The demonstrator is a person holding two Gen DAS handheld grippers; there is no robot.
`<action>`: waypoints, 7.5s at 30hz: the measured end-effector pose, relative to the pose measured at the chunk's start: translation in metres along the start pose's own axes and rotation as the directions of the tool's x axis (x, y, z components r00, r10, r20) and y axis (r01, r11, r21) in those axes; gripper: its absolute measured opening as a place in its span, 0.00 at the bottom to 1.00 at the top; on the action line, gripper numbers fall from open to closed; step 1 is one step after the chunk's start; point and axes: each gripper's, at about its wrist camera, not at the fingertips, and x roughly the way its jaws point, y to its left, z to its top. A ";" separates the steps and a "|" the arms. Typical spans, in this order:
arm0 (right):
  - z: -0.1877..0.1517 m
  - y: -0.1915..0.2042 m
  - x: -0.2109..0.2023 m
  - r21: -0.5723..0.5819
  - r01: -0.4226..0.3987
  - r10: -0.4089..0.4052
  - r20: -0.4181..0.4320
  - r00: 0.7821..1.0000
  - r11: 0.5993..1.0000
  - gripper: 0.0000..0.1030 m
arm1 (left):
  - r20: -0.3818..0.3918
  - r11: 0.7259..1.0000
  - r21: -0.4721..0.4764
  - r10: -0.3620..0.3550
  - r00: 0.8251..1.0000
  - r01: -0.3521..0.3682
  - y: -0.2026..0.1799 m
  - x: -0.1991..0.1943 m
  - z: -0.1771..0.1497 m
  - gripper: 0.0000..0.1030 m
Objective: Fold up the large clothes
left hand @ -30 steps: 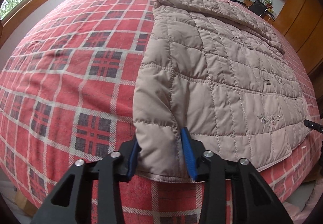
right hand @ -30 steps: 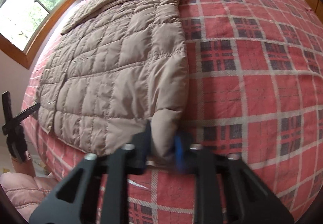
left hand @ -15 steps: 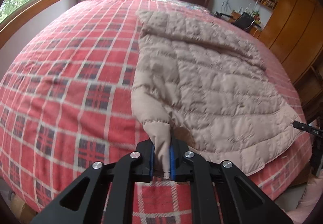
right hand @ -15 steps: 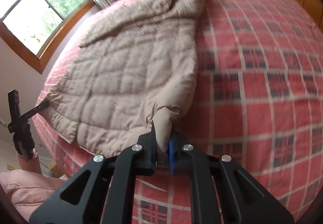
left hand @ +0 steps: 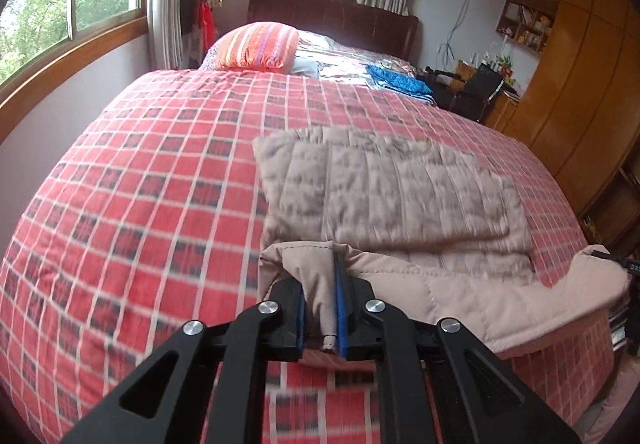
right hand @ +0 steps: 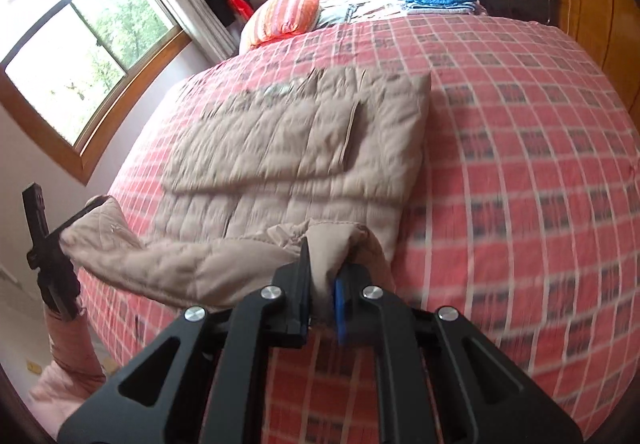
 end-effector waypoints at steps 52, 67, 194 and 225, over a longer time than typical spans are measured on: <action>0.134 -0.075 0.119 0.187 -0.018 0.040 -0.117 0.992 0.982 0.67 | -0.170 0.969 -0.245 -0.036 0.985 -0.007 0.077 0.166 0.112 0.38; 0.045 -0.058 0.128 0.141 0.008 0.017 -0.177 0.984 0.990 0.19 | -0.176 0.989 -0.149 -0.035 0.984 0.009 0.042 0.139 0.018 0.17; -0.011 0.063 0.065 -0.038 0.082 -0.088 -0.183 0.979 0.996 0.21 | -0.273 0.990 -0.114 -0.113 0.955 0.084 0.056 0.048 -0.059 0.60; -0.040 0.037 0.087 -0.054 0.257 -0.260 -0.349 0.900 0.965 0.09 | -0.281 0.973 -0.191 -0.183 0.942 0.132 0.047 0.044 -0.106 0.73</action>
